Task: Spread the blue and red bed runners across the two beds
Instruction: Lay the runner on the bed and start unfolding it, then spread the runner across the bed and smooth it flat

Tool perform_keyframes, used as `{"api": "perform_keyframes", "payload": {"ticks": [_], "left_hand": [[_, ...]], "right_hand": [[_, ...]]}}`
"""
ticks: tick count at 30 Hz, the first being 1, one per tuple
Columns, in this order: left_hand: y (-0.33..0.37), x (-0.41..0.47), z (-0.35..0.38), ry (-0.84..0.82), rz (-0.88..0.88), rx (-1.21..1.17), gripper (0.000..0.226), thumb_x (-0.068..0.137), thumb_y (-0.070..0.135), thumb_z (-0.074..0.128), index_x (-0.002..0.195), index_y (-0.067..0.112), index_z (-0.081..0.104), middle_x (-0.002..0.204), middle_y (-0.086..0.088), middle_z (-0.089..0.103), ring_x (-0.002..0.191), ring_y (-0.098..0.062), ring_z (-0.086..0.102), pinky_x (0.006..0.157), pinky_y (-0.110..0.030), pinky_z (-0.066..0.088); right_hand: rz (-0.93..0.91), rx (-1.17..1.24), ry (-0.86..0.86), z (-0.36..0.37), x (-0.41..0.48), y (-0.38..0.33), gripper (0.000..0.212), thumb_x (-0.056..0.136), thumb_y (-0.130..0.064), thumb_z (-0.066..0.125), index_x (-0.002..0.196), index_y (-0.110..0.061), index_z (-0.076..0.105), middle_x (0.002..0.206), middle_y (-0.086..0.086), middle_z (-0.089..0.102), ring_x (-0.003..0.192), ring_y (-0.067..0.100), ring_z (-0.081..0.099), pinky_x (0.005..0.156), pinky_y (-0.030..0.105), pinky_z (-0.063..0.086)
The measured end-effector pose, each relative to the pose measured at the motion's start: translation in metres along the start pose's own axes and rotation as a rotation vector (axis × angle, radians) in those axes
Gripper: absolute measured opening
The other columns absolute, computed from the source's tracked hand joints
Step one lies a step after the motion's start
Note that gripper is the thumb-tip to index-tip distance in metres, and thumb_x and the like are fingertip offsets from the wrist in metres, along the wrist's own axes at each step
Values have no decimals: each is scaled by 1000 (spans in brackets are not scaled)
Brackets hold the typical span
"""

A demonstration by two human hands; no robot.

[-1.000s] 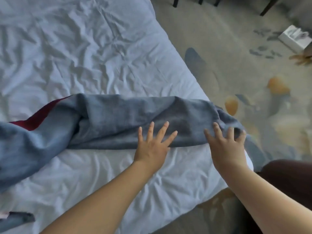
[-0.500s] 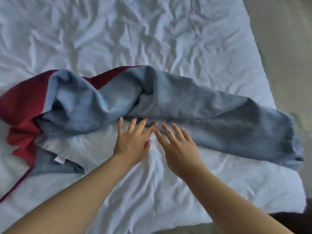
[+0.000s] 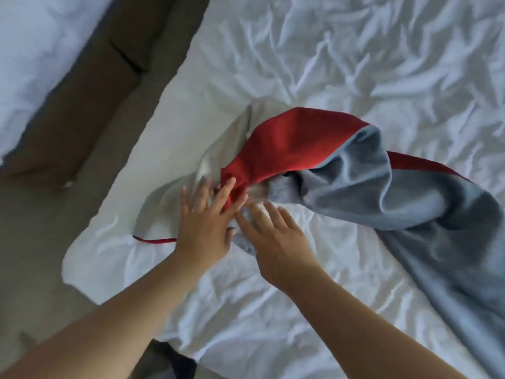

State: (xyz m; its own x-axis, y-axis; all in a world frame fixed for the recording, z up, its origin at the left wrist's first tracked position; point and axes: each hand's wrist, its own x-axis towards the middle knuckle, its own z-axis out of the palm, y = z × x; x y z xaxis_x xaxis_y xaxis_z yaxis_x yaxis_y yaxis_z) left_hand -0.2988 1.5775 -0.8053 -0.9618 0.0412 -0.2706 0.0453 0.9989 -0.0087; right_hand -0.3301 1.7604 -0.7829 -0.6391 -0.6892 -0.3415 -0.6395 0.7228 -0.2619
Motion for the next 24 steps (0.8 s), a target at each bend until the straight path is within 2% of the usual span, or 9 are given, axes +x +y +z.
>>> {"api": "perform_keyframes", "payload": {"ticks": [2, 4, 8, 12, 16, 18, 21, 23, 24], "left_hand": [[-23, -3, 10, 34, -63, -24, 83, 82, 32, 74, 155, 42, 36, 172, 0, 11, 151, -47, 21, 110, -75, 26], [-42, -4, 21, 66, -106, -44, 74, 85, 22, 66, 152, 43, 41, 171, -5, 16, 146, -51, 28, 109, -71, 29], [-67, -1, 34, 171, -62, -132, 58, 92, 12, 37, 141, 37, 54, 160, -3, 42, 127, -46, 52, 96, -61, 47], [-100, 10, 28, 239, 5, -202, 60, 84, 4, 45, 135, 31, 61, 145, -1, 57, 92, -37, 61, 72, -48, 56], [-161, 25, 8, 286, 59, -136, 54, 83, 6, 49, 131, 27, 64, 129, -3, 64, 77, -33, 56, 58, -40, 52], [-201, 37, -10, 299, 54, -85, 49, 82, 6, 55, 126, 28, 67, 121, -2, 66, 74, -32, 54, 57, -39, 50], [-266, 66, -52, 330, 28, -86, 43, 88, 9, 44, 114, 27, 74, 110, -2, 69, 73, -34, 56, 59, -41, 50], [-301, 90, -85, 314, 12, -59, 51, 85, 7, 39, 117, 26, 73, 112, -3, 69, 86, -37, 59, 72, -46, 48], [-314, 101, -99, 309, -13, -40, 52, 84, 4, 43, 122, 26, 71, 117, -3, 68, 97, -38, 59, 81, -49, 46]], "right_hand": [[17, -12, -53, 5, 18, -19, 94, 74, -15, 74, 156, -25, 31, 162, 13, 28, 142, 39, 37, 110, 58, 39], [78, 3, -85, 13, 31, -35, 98, 73, -20, 78, 156, -31, 28, 161, 14, 28, 141, 40, 38, 103, 60, 44], [124, -1, -107, 26, 48, -63, 105, 71, -20, 78, 159, -33, 22, 156, 15, 36, 138, 38, 42, 102, 62, 43], [100, -14, -63, 26, 67, -92, 104, 74, -11, 74, 161, -31, 20, 160, 13, 34, 141, 37, 42, 105, 65, 41], [59, -38, -3, 18, 94, -120, 107, 73, -7, 70, 162, -34, 16, 167, 8, 23, 148, 41, 32, 108, 66, 38], [54, -54, 39, 7, 112, -133, 105, 71, -10, 72, 160, -34, 23, 168, 8, 23, 149, 43, 30, 109, 67, 36], [62, -87, 57, -12, 141, -150, 107, 66, -22, 81, 159, -32, 29, 168, 9, 23, 149, 45, 27, 111, 69, 32], [74, -100, 82, -23, 159, -157, 106, 67, -23, 78, 160, -31, 27, 169, 8, 18, 152, 45, 21, 113, 69, 28], [87, -107, 106, -28, 169, -159, 103, 69, -20, 73, 160, -32, 26, 169, 7, 18, 152, 44, 20, 114, 69, 27]]}}
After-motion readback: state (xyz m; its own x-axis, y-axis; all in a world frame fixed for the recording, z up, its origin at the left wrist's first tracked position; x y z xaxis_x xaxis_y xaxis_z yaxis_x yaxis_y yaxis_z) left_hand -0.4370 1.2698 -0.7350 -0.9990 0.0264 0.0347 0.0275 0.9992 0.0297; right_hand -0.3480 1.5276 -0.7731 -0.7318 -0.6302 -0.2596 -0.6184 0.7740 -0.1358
